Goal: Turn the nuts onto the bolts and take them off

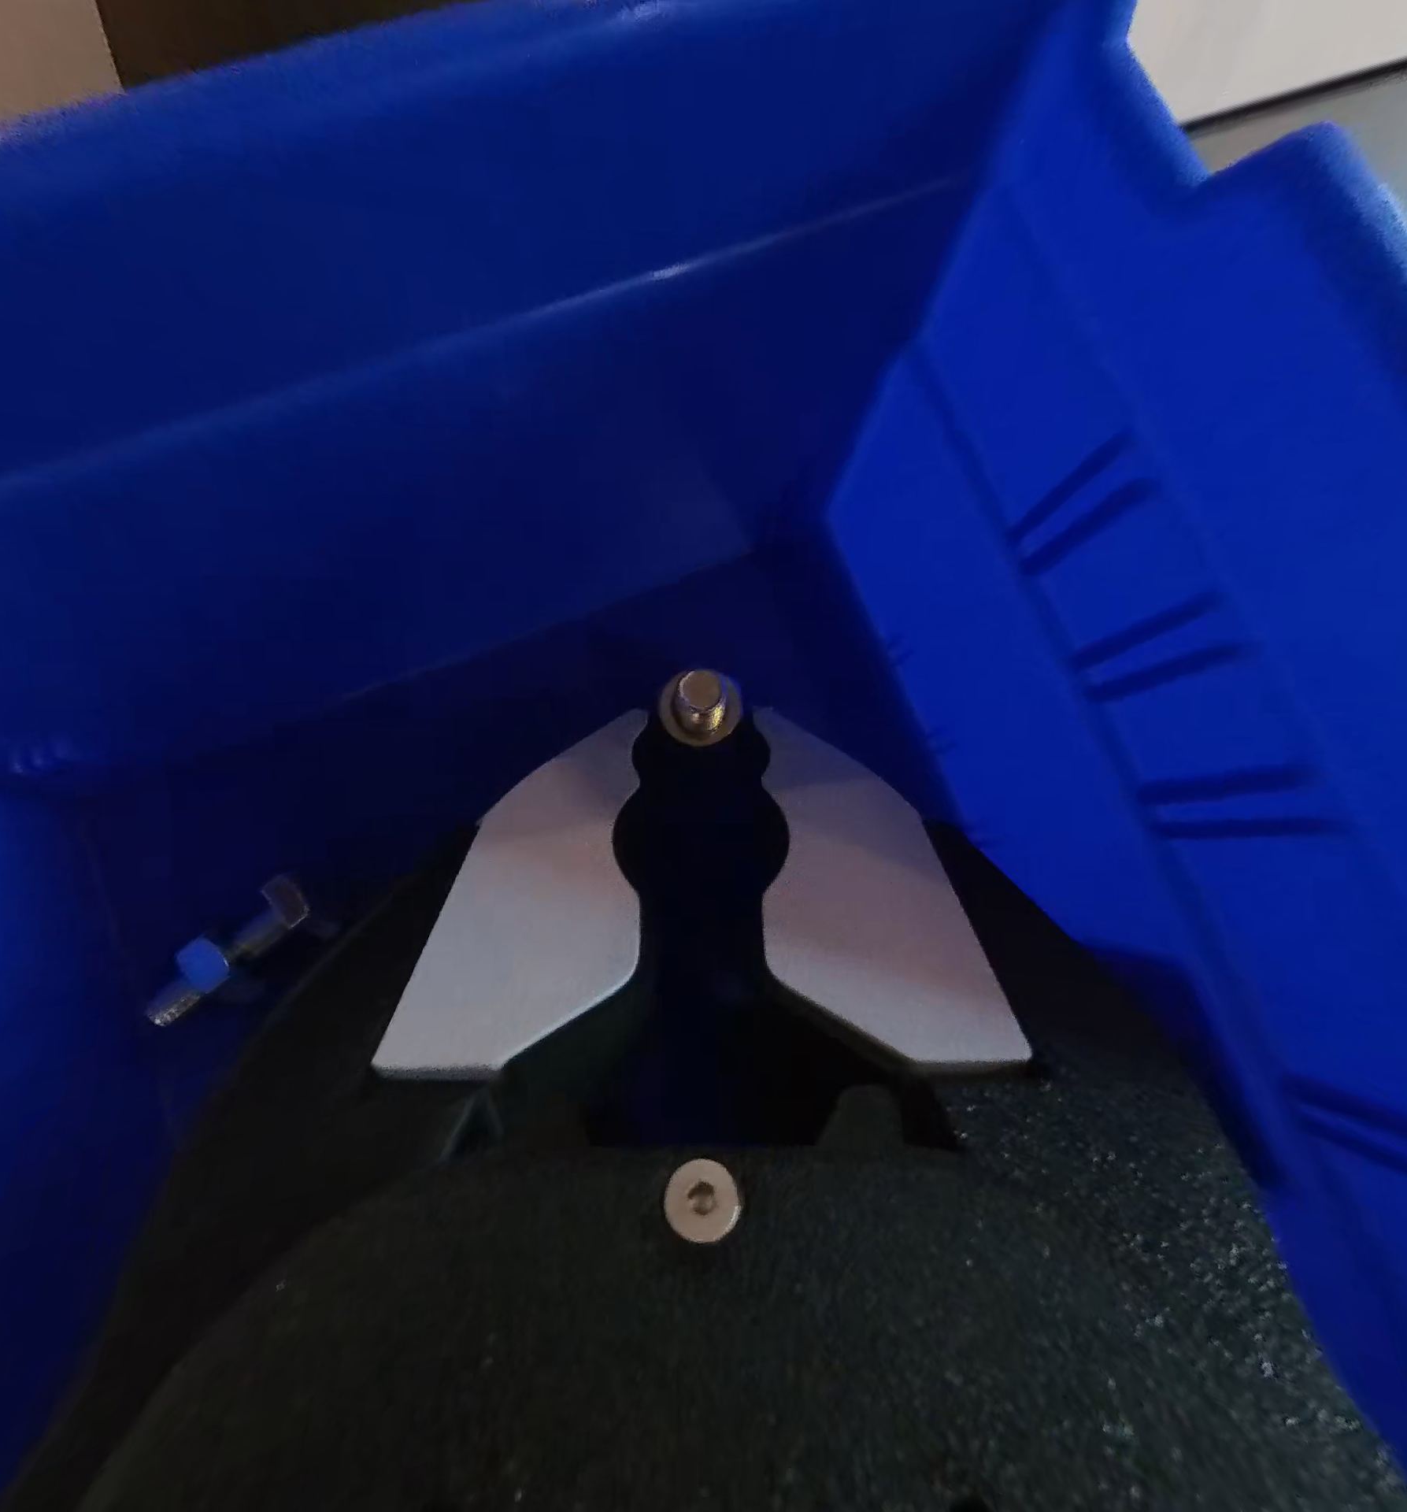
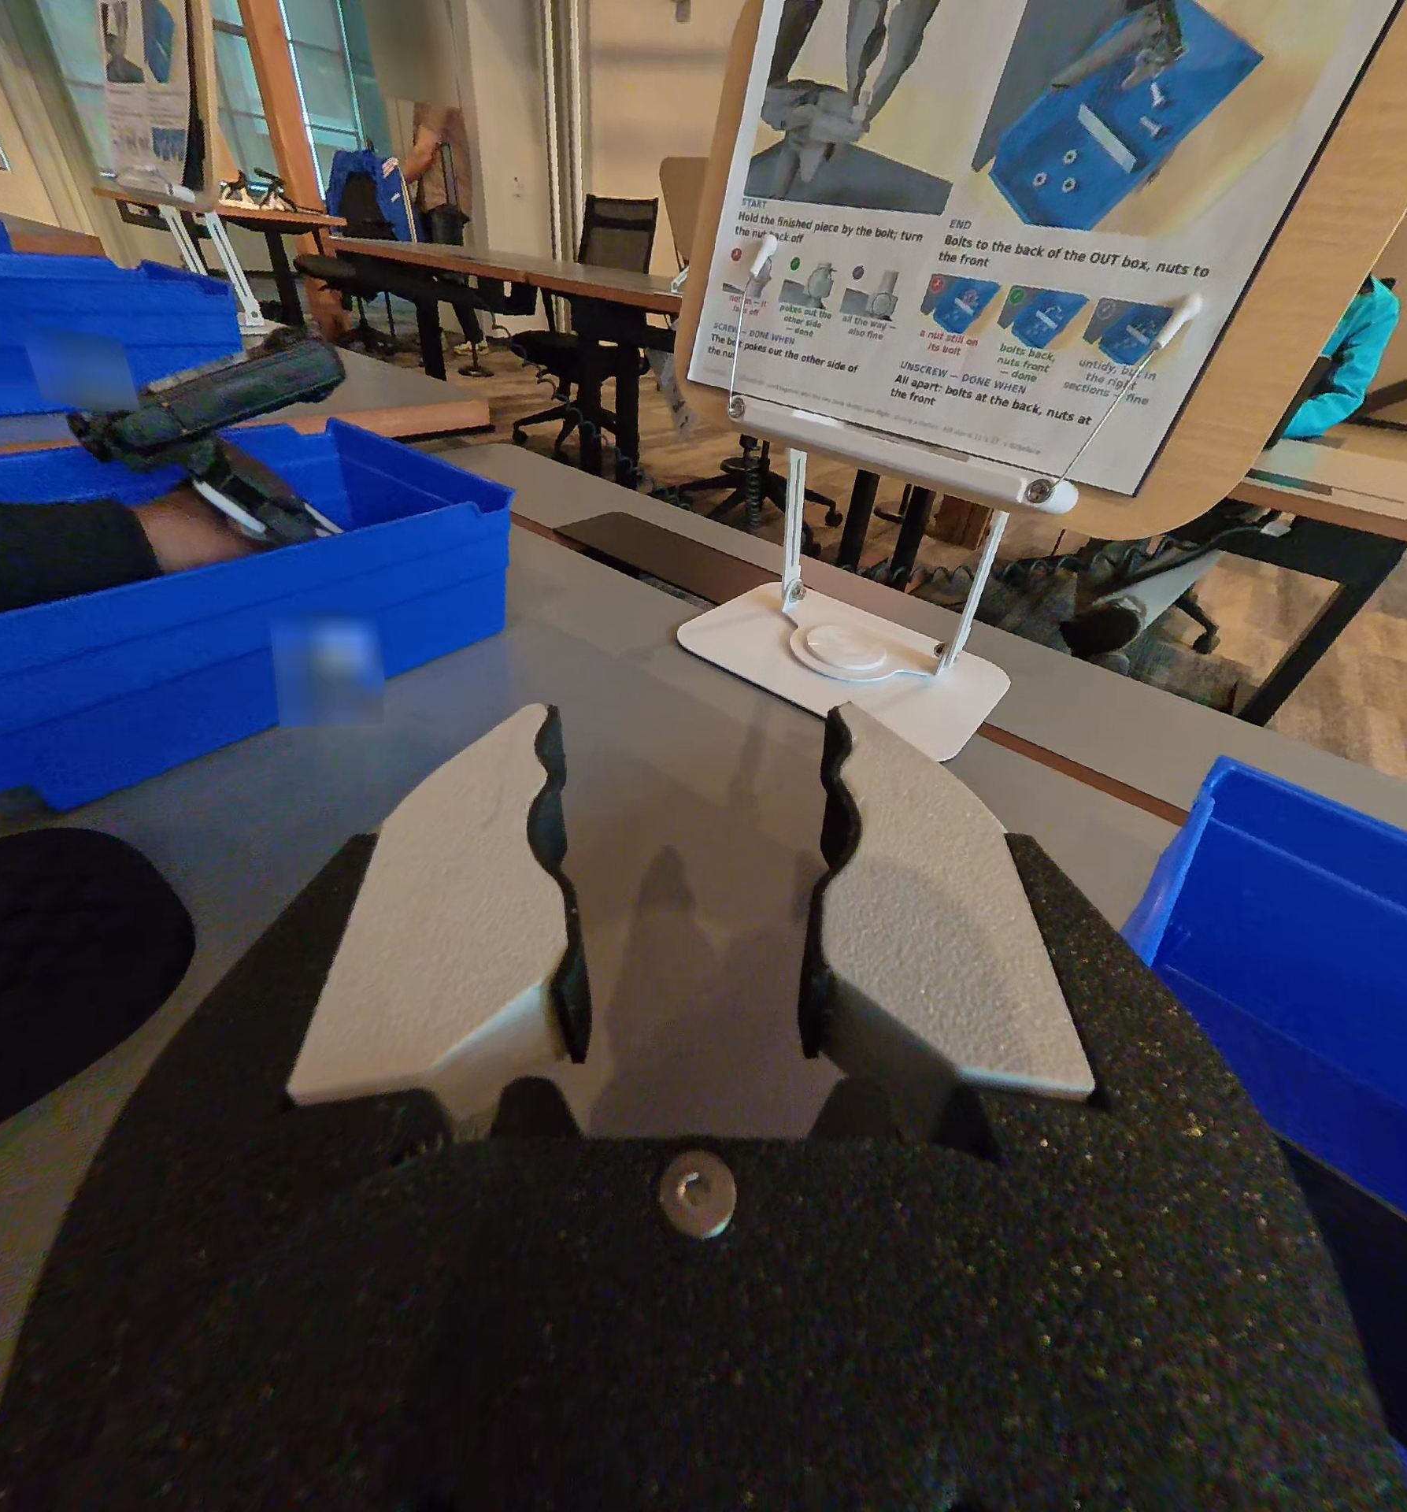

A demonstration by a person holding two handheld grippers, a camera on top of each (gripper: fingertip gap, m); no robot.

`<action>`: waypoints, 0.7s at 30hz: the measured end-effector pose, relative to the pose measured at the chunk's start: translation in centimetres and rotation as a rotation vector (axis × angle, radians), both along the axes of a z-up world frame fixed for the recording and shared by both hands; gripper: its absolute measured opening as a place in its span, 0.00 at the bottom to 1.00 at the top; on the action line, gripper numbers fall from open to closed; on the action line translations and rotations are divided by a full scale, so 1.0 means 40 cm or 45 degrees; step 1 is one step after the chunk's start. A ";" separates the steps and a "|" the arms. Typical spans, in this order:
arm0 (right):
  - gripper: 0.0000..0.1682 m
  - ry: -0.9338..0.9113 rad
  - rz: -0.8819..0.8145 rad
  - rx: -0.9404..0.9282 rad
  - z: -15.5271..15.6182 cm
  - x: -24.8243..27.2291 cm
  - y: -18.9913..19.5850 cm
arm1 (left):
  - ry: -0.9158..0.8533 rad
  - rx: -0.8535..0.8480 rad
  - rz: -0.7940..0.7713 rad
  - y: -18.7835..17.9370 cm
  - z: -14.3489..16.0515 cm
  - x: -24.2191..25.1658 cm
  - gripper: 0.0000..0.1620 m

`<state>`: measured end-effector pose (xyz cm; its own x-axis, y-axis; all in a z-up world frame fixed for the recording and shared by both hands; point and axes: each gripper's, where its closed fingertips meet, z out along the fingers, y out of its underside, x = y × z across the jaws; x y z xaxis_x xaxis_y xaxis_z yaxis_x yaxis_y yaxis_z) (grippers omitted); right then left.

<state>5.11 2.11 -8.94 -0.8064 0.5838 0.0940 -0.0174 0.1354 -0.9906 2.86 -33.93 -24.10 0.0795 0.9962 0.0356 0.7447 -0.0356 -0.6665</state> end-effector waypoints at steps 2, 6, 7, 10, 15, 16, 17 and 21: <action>0.36 -0.001 0.001 0.004 -0.002 0.000 -0.001 | 0.024 0.000 -0.003 -0.002 0.001 0.002 0.12; 0.35 0.001 0.002 0.039 -0.010 0.000 -0.006 | 0.070 -0.012 -0.036 0.006 0.028 0.018 0.12; 0.35 0.006 0.002 0.051 -0.012 0.001 -0.007 | 0.085 -0.017 -0.053 0.012 0.042 0.024 0.12; 0.34 0.017 0.017 0.085 -0.018 0.005 -0.015 | 0.135 -0.055 -0.129 0.042 0.106 0.052 0.12; 0.34 0.029 0.072 0.111 -0.013 0.020 -0.031 | 0.216 -0.109 -0.360 0.157 0.248 0.120 0.11; 0.33 0.032 0.094 0.108 -0.008 0.026 -0.036 | 0.225 -0.117 -0.416 0.188 0.271 0.136 0.12; 0.33 0.035 0.117 0.104 -0.002 0.034 -0.041 | 0.233 -0.123 -0.471 0.220 0.293 0.152 0.11; 0.32 0.085 0.247 0.144 0.031 0.081 -0.059 | 0.272 -0.110 -0.667 0.350 0.353 0.215 0.11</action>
<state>8.36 -0.25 -7.68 -0.8922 0.4014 0.2072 -0.1192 0.2332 -0.9651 11.45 -19.94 -10.00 0.5600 0.8204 -0.1152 0.4619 -0.4246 -0.7787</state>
